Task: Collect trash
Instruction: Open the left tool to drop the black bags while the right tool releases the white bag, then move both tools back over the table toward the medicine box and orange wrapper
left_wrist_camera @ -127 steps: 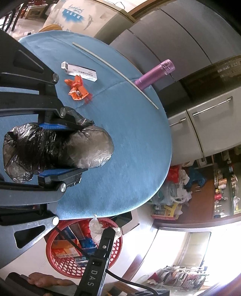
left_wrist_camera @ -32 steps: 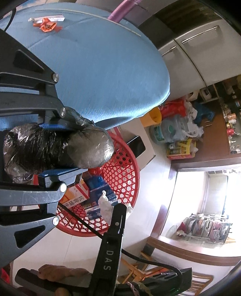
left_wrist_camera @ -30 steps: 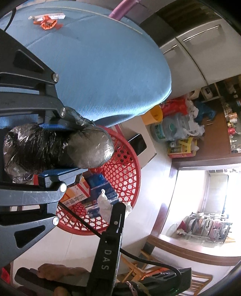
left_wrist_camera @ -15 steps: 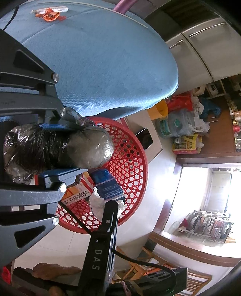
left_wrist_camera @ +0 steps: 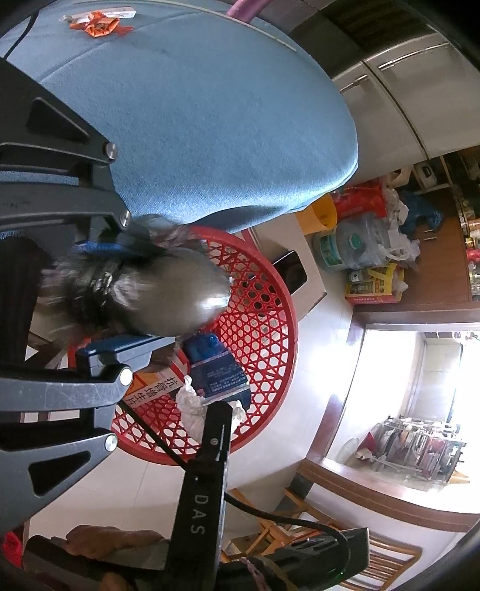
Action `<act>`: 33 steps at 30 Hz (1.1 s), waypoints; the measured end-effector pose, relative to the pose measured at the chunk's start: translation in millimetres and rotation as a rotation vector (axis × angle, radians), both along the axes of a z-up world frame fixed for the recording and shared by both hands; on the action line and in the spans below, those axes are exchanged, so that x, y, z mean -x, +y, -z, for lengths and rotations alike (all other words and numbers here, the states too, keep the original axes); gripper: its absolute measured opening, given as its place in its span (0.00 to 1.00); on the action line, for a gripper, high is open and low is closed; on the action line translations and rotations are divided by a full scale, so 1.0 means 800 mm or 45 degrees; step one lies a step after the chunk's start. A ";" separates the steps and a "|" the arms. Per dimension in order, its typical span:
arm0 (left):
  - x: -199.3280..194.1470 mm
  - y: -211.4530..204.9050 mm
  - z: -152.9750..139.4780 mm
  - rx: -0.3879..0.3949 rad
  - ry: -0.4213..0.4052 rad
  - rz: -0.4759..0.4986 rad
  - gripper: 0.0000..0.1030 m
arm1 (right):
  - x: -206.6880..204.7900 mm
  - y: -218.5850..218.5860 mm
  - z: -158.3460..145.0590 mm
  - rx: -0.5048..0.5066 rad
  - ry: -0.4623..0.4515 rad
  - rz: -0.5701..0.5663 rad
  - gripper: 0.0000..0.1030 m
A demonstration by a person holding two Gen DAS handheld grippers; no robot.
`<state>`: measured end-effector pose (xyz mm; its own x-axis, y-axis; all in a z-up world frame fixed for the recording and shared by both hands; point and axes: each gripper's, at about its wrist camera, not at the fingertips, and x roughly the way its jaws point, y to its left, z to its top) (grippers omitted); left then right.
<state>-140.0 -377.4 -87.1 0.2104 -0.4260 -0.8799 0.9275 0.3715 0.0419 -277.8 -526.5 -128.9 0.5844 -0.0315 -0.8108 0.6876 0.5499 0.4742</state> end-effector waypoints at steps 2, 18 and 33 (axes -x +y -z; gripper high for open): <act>0.001 0.000 0.000 0.001 -0.006 0.000 0.41 | 0.001 -0.001 0.001 -0.010 0.001 0.004 0.44; 0.004 0.016 -0.025 0.065 0.002 -0.012 0.59 | 0.002 -0.006 -0.003 -0.022 0.002 0.043 0.49; -0.006 0.064 -0.097 0.260 -0.011 -0.095 0.65 | -0.009 0.006 -0.070 0.236 -0.072 0.044 0.57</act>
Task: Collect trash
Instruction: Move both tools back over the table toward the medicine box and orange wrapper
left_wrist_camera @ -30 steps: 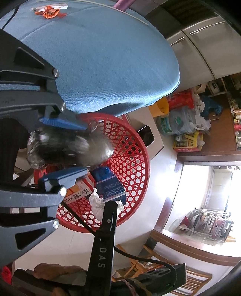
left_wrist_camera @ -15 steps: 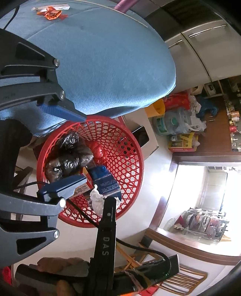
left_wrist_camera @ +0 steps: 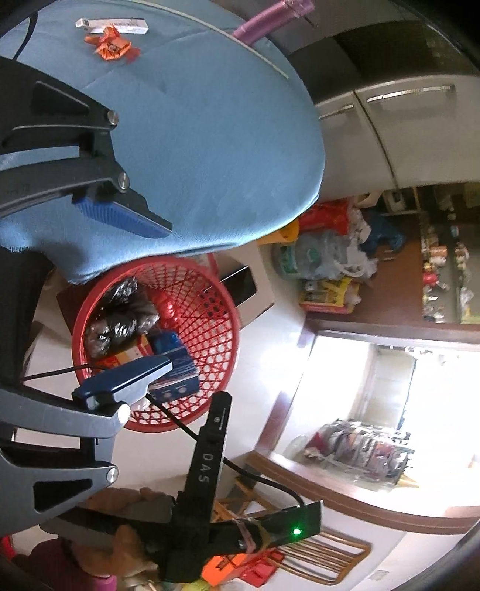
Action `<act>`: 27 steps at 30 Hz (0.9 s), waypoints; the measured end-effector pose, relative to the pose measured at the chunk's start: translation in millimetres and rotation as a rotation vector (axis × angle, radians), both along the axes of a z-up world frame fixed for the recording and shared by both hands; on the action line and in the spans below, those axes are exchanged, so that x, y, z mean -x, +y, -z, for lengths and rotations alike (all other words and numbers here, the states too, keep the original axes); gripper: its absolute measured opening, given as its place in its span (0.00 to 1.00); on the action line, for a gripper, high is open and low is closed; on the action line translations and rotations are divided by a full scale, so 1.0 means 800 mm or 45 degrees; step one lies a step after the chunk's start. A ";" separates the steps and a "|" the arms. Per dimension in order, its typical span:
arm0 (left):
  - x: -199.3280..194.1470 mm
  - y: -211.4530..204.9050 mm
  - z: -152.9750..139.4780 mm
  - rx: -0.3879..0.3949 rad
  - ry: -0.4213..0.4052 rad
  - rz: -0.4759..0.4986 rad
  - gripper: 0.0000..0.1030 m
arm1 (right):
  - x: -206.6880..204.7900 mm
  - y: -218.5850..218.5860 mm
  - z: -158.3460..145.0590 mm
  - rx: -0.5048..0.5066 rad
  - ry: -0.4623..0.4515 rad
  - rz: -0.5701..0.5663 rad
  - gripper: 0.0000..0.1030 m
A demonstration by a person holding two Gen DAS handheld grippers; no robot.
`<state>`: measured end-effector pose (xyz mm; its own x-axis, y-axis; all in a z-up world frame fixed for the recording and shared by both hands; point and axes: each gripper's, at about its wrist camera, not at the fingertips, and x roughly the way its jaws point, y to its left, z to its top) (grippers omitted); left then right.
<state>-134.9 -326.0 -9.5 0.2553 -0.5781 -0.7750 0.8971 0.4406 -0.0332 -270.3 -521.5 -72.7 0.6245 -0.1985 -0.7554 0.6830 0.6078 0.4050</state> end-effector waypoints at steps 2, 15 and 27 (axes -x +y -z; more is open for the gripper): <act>-0.005 0.010 -0.008 0.022 -0.016 -0.025 0.65 | -0.007 0.006 -0.006 0.021 0.000 -0.019 0.57; -0.046 0.084 -0.031 0.095 -0.111 -0.228 0.66 | -0.072 0.072 -0.050 0.223 -0.009 -0.185 0.57; -0.143 0.263 -0.003 0.058 -0.075 -0.737 0.66 | -0.204 0.189 -0.094 0.308 -0.096 -0.577 0.60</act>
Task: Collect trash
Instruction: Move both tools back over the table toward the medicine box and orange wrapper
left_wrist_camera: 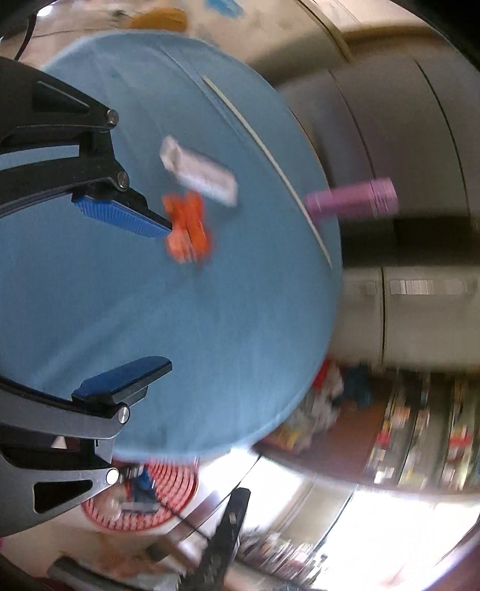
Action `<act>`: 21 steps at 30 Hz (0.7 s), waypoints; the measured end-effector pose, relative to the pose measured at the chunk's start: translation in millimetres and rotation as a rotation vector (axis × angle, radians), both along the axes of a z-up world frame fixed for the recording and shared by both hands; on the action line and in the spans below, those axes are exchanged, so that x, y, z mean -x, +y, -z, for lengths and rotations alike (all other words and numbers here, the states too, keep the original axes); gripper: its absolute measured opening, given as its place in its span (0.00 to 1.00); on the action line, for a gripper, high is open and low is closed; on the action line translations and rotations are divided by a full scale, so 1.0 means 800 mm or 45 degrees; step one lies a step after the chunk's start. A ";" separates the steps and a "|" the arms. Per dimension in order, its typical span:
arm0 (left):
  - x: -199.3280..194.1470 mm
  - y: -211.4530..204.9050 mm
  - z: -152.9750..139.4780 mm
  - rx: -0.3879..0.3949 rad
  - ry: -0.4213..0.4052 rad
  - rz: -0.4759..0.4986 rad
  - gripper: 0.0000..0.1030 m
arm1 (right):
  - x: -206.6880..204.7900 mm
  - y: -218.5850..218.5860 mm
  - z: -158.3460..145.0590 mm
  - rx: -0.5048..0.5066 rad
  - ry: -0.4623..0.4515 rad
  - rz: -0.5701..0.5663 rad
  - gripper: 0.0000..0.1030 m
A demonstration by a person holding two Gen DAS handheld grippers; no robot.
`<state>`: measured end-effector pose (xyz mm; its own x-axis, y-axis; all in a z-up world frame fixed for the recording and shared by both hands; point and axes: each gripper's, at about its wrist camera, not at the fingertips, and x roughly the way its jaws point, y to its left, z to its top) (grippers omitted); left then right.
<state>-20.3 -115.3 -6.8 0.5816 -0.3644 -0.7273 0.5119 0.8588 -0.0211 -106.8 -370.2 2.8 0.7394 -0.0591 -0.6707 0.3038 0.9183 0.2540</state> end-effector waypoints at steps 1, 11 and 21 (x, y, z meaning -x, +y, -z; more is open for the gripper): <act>-0.009 0.025 0.004 -0.001 0.012 -0.066 0.66 | -0.016 0.014 -0.001 -0.009 0.005 -0.044 0.60; -0.054 0.187 0.040 0.002 0.102 -0.457 0.66 | -0.135 0.134 0.033 -0.092 0.140 -0.371 0.60; -0.079 0.203 0.049 0.007 0.143 -0.418 0.66 | -0.219 0.205 0.086 -0.072 0.247 -0.631 0.60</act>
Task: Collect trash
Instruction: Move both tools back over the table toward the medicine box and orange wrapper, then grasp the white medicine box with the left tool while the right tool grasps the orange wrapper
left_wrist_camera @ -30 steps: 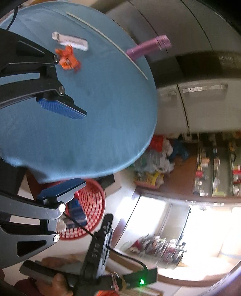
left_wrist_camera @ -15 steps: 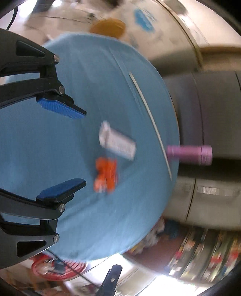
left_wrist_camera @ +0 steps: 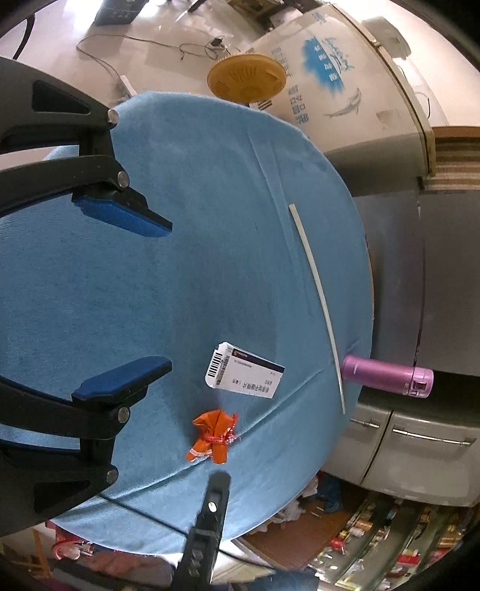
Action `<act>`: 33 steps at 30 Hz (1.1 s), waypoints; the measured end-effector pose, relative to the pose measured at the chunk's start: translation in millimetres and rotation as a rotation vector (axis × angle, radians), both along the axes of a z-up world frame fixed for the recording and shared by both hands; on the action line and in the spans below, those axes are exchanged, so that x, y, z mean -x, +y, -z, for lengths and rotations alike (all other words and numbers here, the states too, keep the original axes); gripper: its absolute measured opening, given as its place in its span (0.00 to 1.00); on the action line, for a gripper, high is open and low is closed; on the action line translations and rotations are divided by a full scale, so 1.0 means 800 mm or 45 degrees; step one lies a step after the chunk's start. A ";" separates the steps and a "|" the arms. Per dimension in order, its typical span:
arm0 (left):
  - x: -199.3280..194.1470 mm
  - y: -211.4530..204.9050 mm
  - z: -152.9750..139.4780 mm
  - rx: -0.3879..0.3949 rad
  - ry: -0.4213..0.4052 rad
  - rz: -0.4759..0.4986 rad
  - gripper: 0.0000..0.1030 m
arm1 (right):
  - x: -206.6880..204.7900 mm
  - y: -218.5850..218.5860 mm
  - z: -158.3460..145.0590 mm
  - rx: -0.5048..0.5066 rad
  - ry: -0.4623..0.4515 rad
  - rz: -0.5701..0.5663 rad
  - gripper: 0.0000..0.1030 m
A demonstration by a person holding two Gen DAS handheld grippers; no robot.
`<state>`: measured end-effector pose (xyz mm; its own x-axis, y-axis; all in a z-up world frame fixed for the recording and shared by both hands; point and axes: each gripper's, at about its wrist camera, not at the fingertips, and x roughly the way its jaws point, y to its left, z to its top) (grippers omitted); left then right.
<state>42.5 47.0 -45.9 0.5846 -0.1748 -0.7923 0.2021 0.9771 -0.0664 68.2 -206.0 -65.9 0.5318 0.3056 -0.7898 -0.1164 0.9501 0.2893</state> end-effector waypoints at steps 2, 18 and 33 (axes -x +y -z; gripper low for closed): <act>-0.009 -0.001 -0.001 -0.006 0.001 0.007 0.66 | -0.013 0.004 0.010 0.024 0.012 -0.066 0.60; -0.054 -0.034 0.007 -0.057 0.060 0.094 0.66 | -0.050 0.052 0.050 0.265 -0.006 -0.534 0.60; -0.107 -0.106 0.026 -0.097 0.148 0.287 0.67 | -0.015 -0.007 0.060 0.110 -0.039 -0.319 0.28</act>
<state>128.4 -38.1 -67.0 0.4417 -0.2273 -0.8679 0.4107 0.9113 -0.0297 80.5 -211.4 -113.7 0.4719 0.3627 -0.8036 -0.3582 0.9117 0.2012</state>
